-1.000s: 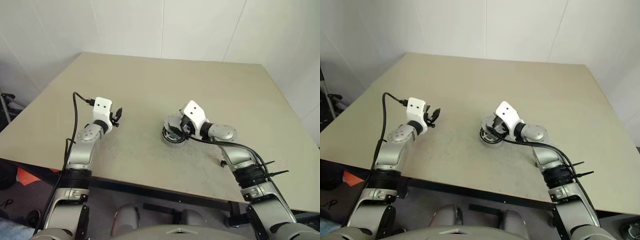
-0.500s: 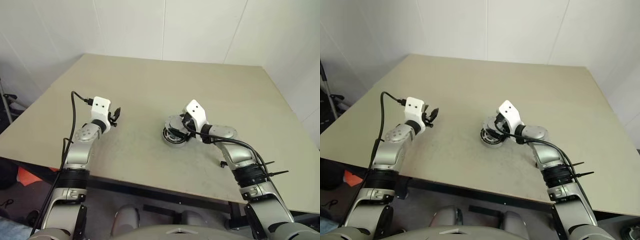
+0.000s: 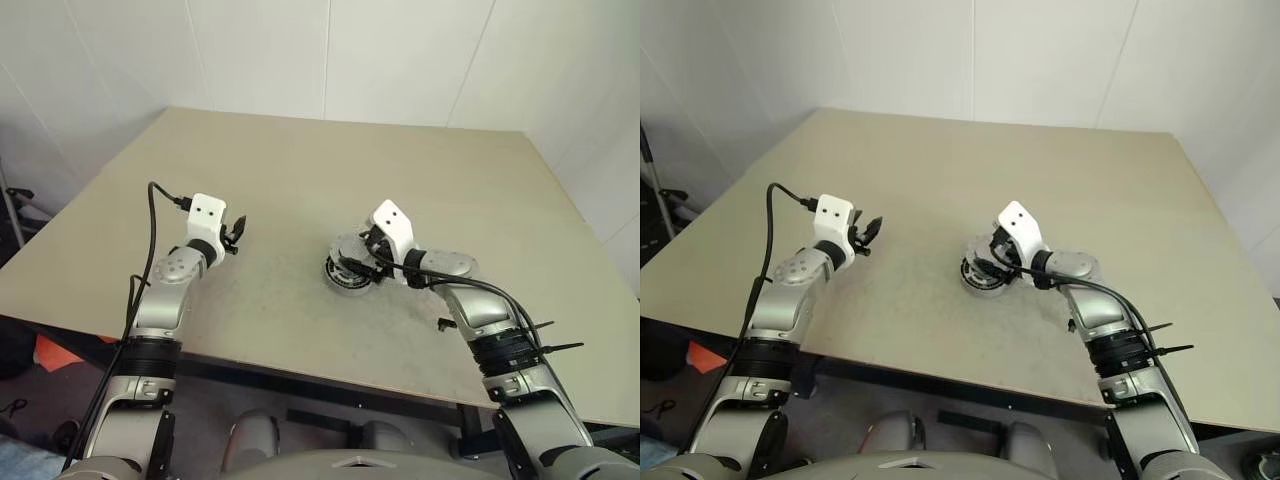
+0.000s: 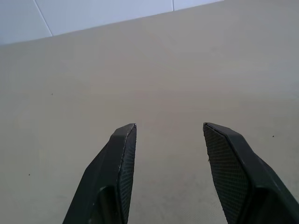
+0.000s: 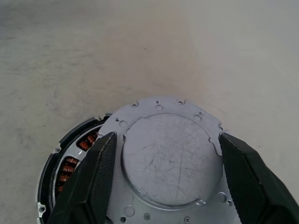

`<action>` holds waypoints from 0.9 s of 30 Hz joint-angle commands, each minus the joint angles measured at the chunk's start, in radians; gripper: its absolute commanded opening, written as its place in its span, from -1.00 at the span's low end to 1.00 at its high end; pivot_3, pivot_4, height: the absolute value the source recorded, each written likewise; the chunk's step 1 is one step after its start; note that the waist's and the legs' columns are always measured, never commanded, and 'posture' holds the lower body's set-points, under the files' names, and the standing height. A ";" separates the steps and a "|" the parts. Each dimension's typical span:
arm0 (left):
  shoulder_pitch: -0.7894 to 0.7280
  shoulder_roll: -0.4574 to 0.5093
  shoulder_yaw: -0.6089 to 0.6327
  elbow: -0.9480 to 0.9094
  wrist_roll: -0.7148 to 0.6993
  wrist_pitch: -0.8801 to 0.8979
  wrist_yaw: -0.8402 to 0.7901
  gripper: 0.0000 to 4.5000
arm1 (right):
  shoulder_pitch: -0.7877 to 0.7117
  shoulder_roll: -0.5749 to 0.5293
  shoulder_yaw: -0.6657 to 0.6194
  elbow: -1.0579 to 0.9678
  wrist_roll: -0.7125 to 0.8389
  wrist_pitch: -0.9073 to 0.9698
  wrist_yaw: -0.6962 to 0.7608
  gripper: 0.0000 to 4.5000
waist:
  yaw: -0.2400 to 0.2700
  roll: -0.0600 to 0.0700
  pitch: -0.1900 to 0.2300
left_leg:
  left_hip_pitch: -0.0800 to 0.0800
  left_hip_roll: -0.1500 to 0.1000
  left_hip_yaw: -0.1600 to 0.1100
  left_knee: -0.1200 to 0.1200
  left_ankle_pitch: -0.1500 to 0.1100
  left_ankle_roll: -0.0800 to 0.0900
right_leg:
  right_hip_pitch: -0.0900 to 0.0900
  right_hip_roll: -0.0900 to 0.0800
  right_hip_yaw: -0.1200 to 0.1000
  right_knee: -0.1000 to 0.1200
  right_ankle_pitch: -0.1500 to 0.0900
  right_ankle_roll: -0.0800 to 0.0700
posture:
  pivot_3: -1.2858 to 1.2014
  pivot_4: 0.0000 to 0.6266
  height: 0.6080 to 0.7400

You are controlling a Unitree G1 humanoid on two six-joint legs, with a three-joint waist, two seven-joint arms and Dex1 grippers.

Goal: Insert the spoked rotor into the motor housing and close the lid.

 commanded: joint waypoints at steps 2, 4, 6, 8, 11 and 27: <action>-0.012 0.009 0.006 -0.047 0.004 -0.013 0.000 0.07 | 0.023 0.001 0.044 0.032 -0.010 0.026 0.015 0.14 | 0.000 0.000 0.000 | 0.000 0.000 0.000 -0.002 0.000 0.000 | 0.000 0.000 0.000 -0.001 0.000 0.000 | 0.03 -1.00 1.00; -0.012 0.009 0.006 -0.046 0.004 -0.013 0.001 0.07 | 0.021 -0.002 0.048 0.031 -0.011 0.021 0.015 -0.18 | 0.000 0.000 0.000 | 0.000 0.000 0.000 -0.002 0.000 -0.001 | 0.000 0.000 0.000 -0.001 0.000 0.000 | 0.03 -1.00 1.00; -0.013 0.008 0.006 -0.044 0.004 -0.013 0.002 0.07 | 0.023 -0.007 0.052 0.028 -0.012 0.018 0.017 -0.33 | 0.000 0.000 0.000 | 0.000 0.000 0.000 -0.003 0.001 -0.001 | 0.000 0.000 0.000 -0.001 0.000 0.000 | 0.03 -1.00 1.00; -0.015 0.008 0.006 -0.042 0.005 -0.014 0.001 0.07 | 0.026 -0.016 0.058 0.016 -0.013 0.008 0.026 -0.33 | 0.000 0.000 0.000 | 0.000 0.000 0.000 -0.003 0.001 -0.001 | 0.000 0.000 0.000 -0.001 0.000 0.000 | 0.03 -1.00 1.00; -0.014 0.007 0.005 -0.040 0.005 -0.016 0.001 0.07 | 0.032 -0.025 0.059 -0.014 0.000 0.003 0.040 -0.33 | 0.001 0.000 0.000 | 0.000 -0.001 0.000 -0.003 0.001 -0.001 | 0.000 0.000 0.000 -0.001 0.000 0.000 | 0.03 -1.00 1.00; -0.013 0.005 -0.007 -0.032 0.010 -0.025 -0.002 0.07 | 0.000 -0.016 0.027 0.003 0.013 0.002 0.016 0.65 | 0.001 0.000 0.000 | -0.001 -0.002 0.000 -0.010 0.001 -0.002 | -0.003 0.000 0.000 -0.003 -0.001 -0.004 | 0.03 -1.00 1.00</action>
